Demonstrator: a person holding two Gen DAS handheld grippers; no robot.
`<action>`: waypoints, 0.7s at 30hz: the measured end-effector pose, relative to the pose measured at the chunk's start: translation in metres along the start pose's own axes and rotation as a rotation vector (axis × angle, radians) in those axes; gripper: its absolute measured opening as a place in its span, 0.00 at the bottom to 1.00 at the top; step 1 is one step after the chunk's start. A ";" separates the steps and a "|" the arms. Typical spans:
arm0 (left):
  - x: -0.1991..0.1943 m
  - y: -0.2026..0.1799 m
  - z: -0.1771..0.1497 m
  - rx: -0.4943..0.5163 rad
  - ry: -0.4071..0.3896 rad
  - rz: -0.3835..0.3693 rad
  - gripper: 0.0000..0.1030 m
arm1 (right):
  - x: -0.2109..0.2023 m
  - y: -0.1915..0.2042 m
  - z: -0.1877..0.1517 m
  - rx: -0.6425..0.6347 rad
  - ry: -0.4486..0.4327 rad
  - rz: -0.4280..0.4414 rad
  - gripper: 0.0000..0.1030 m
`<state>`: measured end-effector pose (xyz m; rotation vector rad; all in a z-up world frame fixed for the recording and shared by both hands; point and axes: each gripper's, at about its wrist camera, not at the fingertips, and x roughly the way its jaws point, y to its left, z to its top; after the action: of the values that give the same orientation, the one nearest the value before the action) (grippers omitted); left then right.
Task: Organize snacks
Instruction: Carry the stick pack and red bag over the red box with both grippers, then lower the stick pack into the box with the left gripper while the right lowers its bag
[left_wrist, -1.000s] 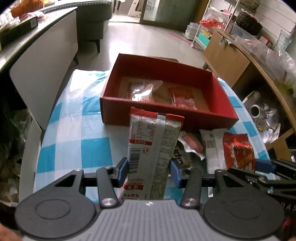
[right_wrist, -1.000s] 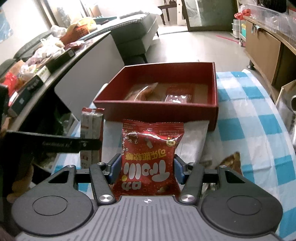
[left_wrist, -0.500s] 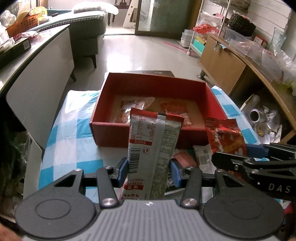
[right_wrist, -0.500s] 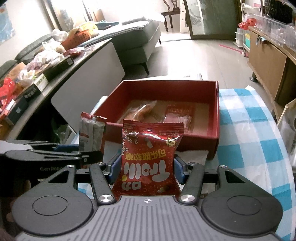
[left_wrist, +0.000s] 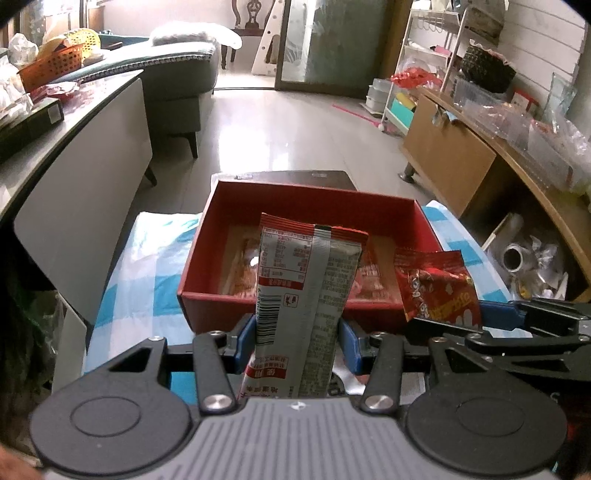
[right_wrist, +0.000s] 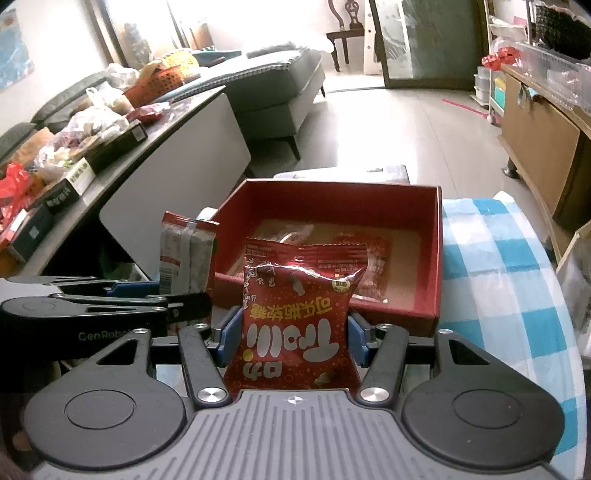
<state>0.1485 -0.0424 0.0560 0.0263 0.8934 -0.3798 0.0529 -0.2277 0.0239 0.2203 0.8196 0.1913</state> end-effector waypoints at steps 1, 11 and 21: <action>0.001 0.000 0.002 0.000 -0.002 0.004 0.41 | 0.001 0.000 0.003 -0.001 -0.004 0.000 0.63; 0.017 -0.002 0.022 0.005 -0.018 0.031 0.41 | 0.016 -0.008 0.025 -0.005 -0.021 -0.012 0.63; 0.040 -0.001 0.046 0.008 -0.031 0.063 0.41 | 0.039 -0.019 0.046 -0.003 -0.020 -0.022 0.63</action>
<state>0.2057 -0.0636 0.0543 0.0557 0.8581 -0.3248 0.1147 -0.2415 0.0215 0.2097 0.8015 0.1691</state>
